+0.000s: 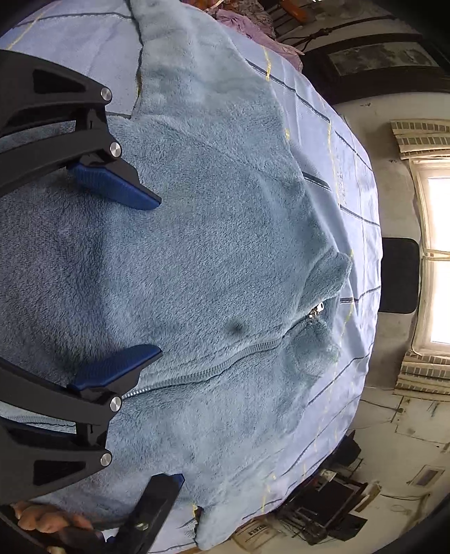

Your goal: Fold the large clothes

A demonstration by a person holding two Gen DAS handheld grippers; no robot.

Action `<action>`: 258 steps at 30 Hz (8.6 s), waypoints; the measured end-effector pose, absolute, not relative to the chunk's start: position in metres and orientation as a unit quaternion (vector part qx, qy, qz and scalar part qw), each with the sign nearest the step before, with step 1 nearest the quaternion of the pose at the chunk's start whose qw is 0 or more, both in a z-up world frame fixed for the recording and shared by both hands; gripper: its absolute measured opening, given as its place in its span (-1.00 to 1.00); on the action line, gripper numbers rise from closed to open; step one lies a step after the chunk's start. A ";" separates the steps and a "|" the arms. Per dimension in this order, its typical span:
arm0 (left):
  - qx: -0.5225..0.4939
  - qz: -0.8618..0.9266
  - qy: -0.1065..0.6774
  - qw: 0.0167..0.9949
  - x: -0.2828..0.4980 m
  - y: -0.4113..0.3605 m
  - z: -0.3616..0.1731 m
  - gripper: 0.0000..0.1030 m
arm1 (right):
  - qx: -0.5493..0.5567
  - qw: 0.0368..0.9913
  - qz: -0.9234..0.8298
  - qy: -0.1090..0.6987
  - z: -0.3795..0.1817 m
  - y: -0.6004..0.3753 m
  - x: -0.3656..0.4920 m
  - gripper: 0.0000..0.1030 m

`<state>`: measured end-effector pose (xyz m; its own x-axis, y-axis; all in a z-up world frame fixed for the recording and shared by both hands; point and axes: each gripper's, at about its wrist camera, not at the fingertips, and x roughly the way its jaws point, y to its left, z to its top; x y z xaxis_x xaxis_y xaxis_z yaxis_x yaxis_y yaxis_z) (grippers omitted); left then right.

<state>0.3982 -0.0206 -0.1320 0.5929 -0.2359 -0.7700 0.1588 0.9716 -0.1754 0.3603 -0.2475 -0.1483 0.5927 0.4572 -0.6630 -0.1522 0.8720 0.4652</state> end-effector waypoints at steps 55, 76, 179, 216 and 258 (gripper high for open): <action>-0.140 -0.018 0.410 0.901 0.432 0.104 -0.127 0.86 | 0.274 0.932 -0.017 0.235 -0.049 -0.339 0.351 -0.86; -0.161 -0.063 0.391 0.904 0.416 0.101 -0.108 0.86 | 0.163 0.877 0.128 0.434 -0.134 -0.162 0.370 -0.38; -0.410 0.099 0.341 0.840 0.339 0.273 -0.168 0.15 | 0.256 0.904 0.138 0.314 -0.088 -0.300 0.335 -0.90; -0.313 0.125 0.332 0.881 0.374 0.242 -0.140 -0.90 | 0.288 0.888 0.123 0.335 -0.104 -0.311 0.344 -0.89; 0.024 -0.008 0.376 0.926 0.401 0.044 -0.129 0.14 | 0.151 0.904 0.213 0.338 -0.063 -0.225 0.327 -0.52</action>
